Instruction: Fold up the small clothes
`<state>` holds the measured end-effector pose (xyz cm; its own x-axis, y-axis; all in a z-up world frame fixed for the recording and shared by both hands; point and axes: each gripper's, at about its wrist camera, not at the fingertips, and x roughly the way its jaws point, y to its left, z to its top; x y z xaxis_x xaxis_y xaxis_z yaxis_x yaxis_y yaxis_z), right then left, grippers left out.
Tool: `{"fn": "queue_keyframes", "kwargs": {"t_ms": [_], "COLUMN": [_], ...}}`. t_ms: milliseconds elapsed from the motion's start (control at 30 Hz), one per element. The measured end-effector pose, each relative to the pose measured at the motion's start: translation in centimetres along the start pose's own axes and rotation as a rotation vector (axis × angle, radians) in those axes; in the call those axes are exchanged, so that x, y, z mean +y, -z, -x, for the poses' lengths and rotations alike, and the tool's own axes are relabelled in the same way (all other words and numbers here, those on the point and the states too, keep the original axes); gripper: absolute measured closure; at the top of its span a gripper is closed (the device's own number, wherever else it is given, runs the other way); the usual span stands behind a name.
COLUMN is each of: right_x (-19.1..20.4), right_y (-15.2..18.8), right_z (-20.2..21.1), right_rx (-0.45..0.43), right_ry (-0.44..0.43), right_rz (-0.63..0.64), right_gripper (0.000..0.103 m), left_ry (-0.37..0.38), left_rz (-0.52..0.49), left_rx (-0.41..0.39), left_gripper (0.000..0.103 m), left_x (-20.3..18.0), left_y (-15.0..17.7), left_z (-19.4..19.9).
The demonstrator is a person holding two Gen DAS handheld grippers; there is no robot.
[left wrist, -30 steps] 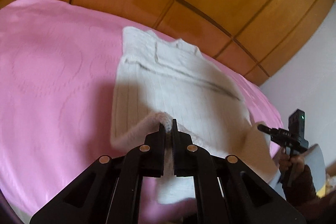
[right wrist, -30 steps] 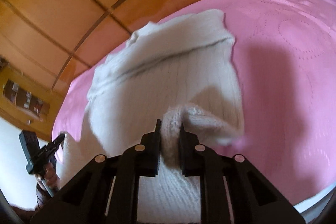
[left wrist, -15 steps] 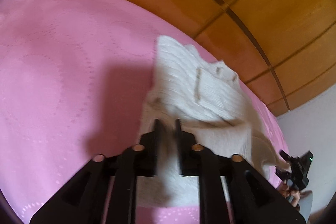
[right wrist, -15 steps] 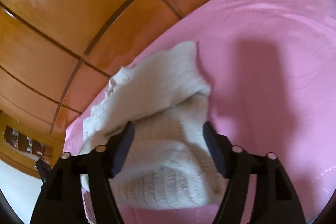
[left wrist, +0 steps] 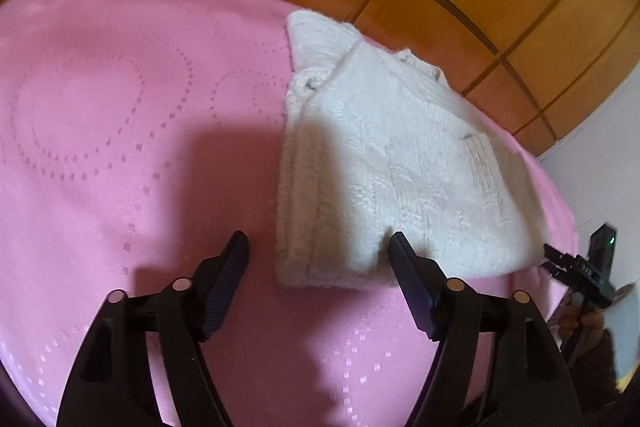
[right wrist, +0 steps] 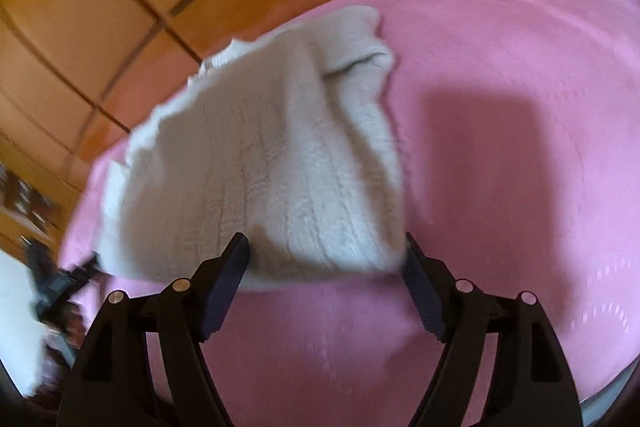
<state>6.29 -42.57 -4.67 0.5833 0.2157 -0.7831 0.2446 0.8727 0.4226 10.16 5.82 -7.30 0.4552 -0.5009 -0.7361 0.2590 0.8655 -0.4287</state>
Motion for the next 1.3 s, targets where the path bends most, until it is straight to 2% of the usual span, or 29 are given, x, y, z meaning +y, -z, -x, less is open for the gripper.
{"fn": "queue_keyframes", "kwargs": {"t_ms": [33,67,100,133,200,367,567,733,900,1000,1033,1067,1100,1133,1200,1300], "right_x": [0.5,0.7,1.0,1.0,1.5,1.9,2.1,1.4,0.5,0.8,1.2,1.5,2.0,2.2,3.1,4.4], "right_y": [-0.2,-0.4,-0.7,-0.7,-0.2,0.9,3.0,6.5,9.8,9.1,8.6,8.3,7.7,7.3,6.2,5.0], "right_z": [-0.3,-0.5,-0.7,-0.6,0.1,2.1,5.0,7.0,7.2,7.1,7.1,7.2,7.3,7.5,7.7,7.3], "right_rx": [-0.001,0.001,0.005,0.010,0.011,-0.002,0.012,0.091,0.186,0.176,0.169,0.164,0.141,0.119,0.076,0.027], "right_ry": [0.022,0.026,0.022,0.013,0.006,-0.014,-0.048,-0.050,-0.046,-0.040,-0.034,-0.026,0.007,0.021,0.036,0.086], "right_rz": [0.013,0.016,0.019,0.025,0.045,0.052,0.071,0.084,0.070,0.080,0.099,0.116,0.137,0.148,0.174,0.230], "right_gripper": [0.039,0.056,0.081,0.087,0.090,0.092,0.092,0.092,0.092,0.089,0.087,0.078,0.065,0.062,0.061,0.060], "left_ry": [0.015,0.013,-0.005,-0.015,-0.030,-0.058,-0.035,-0.021,-0.020,-0.012,-0.038,-0.088,-0.101,-0.089,-0.117,-0.121], "left_rz": [-0.005,-0.004,-0.019,-0.031,-0.032,-0.061,-0.068,-0.020,0.004,-0.037,-0.061,-0.087,-0.106,-0.123,-0.146,-0.227], "left_rx": [0.017,0.031,0.022,0.018,0.015,0.010,0.017,0.071,0.116,0.107,0.096,0.072,0.062,0.056,0.024,-0.008], "left_gripper": [0.067,0.070,0.082,0.087,0.090,0.093,0.094,0.094,0.094,0.091,0.090,0.090,0.090,0.077,0.062,0.061], "left_x": [-0.6,-0.7,-1.0,-1.2,-1.4,-1.8,-2.0,-1.1,-1.1,-1.8,-2.1,-2.3,-2.3,-2.2,-2.2,-3.4], "left_y": [0.0,0.0,0.0,0.2,0.3,1.3,3.4,7.1,10.2,9.5,9.1,8.3,7.7,7.0,5.9,4.1], "left_z": [-0.3,-0.4,-0.2,0.2,0.7,2.6,4.7,6.5,8.2,9.0,9.2,9.4,9.4,9.5,9.8,8.7]}}
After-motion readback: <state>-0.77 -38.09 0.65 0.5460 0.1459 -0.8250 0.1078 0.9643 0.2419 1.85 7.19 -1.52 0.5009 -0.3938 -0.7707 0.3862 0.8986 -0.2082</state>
